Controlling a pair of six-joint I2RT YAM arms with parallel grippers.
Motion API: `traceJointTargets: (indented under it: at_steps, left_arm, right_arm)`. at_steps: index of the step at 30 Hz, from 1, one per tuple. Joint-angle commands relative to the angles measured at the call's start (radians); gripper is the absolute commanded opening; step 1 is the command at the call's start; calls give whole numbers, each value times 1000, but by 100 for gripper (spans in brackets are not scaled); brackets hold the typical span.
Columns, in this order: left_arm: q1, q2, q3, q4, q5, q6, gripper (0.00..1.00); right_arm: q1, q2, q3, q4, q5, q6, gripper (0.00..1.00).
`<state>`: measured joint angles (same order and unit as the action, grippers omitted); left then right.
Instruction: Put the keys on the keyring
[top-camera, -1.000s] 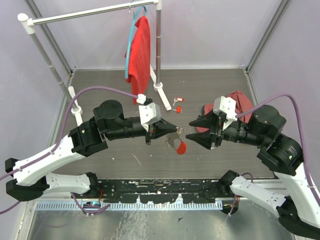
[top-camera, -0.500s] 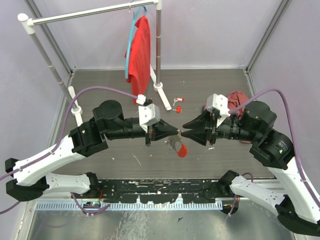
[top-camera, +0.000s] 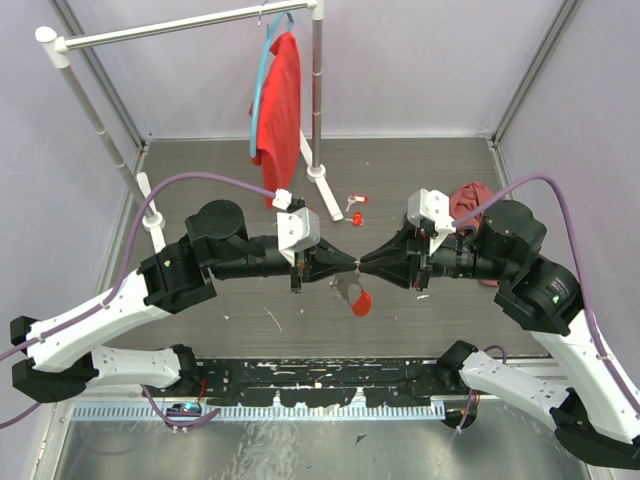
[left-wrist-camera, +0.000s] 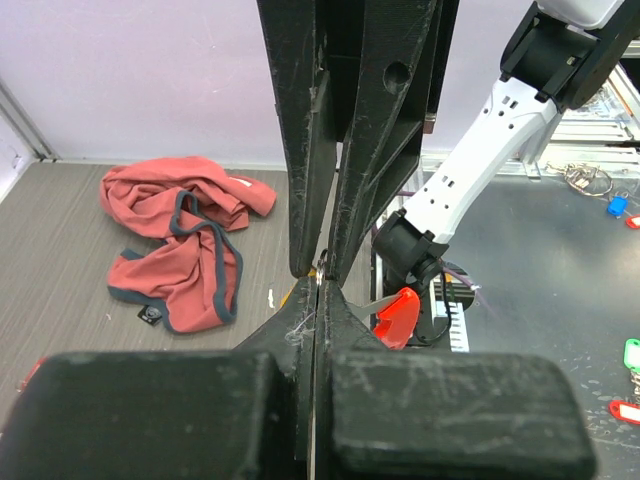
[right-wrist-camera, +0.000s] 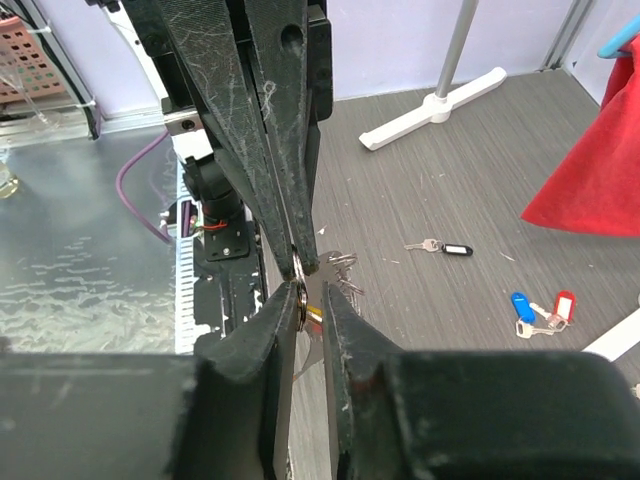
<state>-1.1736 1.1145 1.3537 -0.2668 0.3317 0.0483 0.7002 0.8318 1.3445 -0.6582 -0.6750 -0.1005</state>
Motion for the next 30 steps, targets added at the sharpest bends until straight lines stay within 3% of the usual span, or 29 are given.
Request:
traceJointTargets:
  at_steps: [1, 7, 11, 17, 24, 30]
  left_arm:
    - [-1, -20, -8, 70, 24, -14, 0]
    - [-1, -16, -8, 75, 28, -21, 0]
    - [-1, -15, -8, 75, 24, -26, 1]
    - [-1, -11, -7, 38, 1, -15, 32]
    - [-2, 30, 23, -47, -43, 37, 46]
    - [-1, 61, 36, -69, -85, 63, 56]
  right_arm:
    - [4, 7, -1, 43, -22, 4, 19]
    - [3, 4, 6, 47, -46, 3, 2]
    - [4, 5, 36, 2, -31, -18, 1]
    - [4, 61, 171, -207, 36, -102, 1]
    - [4, 147, 279, -440, 120, -126, 1]
    - [4, 192, 298, -522, 162, -113, 1]
